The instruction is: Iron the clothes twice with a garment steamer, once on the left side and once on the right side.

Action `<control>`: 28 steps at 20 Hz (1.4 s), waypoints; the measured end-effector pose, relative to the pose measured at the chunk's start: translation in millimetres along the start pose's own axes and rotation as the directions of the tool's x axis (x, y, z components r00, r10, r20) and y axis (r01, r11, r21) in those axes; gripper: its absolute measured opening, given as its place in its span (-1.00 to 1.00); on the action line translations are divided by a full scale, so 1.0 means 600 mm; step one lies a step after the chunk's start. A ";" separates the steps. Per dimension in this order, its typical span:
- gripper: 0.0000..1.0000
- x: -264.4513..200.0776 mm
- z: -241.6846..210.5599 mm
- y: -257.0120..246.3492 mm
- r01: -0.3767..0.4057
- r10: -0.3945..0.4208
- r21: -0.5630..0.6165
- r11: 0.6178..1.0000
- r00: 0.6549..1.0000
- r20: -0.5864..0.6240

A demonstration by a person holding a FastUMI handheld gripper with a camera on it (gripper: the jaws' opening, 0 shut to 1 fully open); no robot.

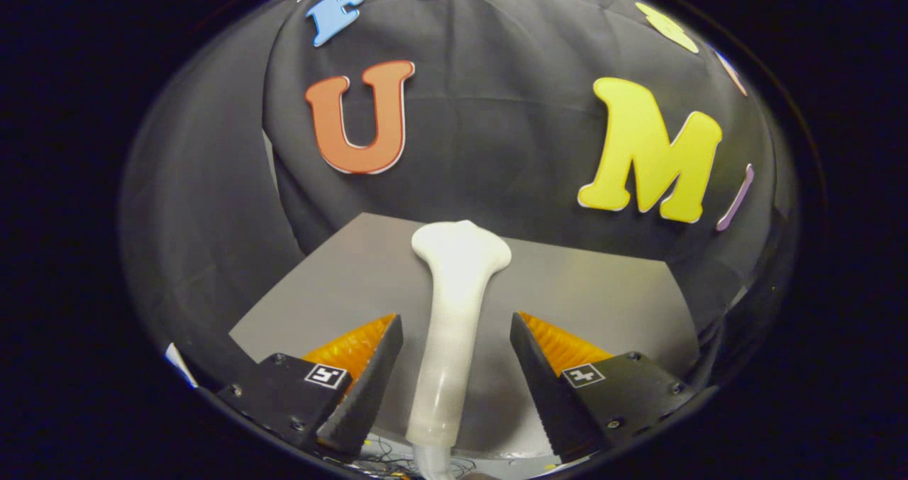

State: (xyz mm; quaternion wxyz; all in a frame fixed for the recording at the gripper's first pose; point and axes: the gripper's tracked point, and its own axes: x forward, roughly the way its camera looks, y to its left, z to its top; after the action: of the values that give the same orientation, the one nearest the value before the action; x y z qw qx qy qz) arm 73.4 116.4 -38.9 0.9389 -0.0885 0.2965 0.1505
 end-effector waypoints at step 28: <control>-0.32 -0.369 -0.009 -0.076 -0.185 0.152 0.065 0.981 0.928 0.341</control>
State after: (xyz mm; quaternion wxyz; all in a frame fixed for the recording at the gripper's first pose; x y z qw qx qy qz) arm -86.6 21.5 89.2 0.9623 0.0091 0.1462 0.2291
